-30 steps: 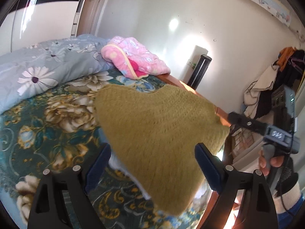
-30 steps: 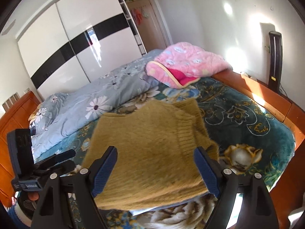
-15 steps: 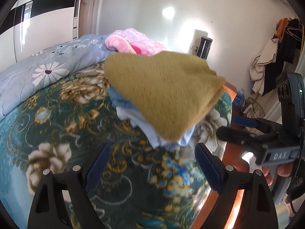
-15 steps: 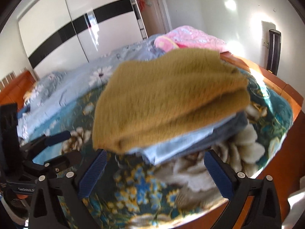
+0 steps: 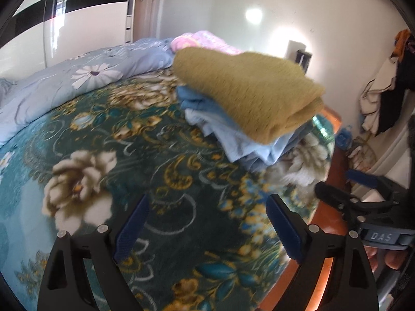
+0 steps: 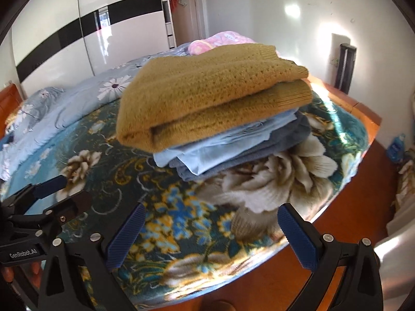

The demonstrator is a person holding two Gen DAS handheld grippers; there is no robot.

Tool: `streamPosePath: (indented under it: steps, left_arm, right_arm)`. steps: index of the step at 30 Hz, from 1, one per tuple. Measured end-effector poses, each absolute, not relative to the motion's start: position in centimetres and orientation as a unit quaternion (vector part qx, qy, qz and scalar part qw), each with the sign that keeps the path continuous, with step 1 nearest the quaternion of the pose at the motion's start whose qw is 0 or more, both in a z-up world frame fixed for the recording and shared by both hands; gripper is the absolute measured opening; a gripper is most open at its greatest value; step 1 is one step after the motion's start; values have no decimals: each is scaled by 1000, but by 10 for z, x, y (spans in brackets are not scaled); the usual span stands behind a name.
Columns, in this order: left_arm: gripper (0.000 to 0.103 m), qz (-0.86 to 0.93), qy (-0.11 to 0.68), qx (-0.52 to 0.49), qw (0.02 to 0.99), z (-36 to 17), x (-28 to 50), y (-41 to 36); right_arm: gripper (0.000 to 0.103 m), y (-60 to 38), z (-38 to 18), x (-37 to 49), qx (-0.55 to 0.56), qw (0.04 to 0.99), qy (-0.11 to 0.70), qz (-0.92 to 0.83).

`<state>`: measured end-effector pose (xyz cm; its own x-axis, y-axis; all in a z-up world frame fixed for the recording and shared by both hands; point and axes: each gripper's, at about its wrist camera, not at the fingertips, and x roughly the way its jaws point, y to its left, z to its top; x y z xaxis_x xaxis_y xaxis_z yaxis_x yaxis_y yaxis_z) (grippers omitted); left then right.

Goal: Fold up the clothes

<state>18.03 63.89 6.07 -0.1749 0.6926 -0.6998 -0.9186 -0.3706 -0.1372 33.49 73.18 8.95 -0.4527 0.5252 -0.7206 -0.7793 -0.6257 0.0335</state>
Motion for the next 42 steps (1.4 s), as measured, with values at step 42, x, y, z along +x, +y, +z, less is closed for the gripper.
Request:
streamPosePath:
  steps: [42]
  left_arm:
    - [93,803,195,-310,470,38,199,610]
  right_arm:
    - [103,692,74,330,-366,381,173,832]
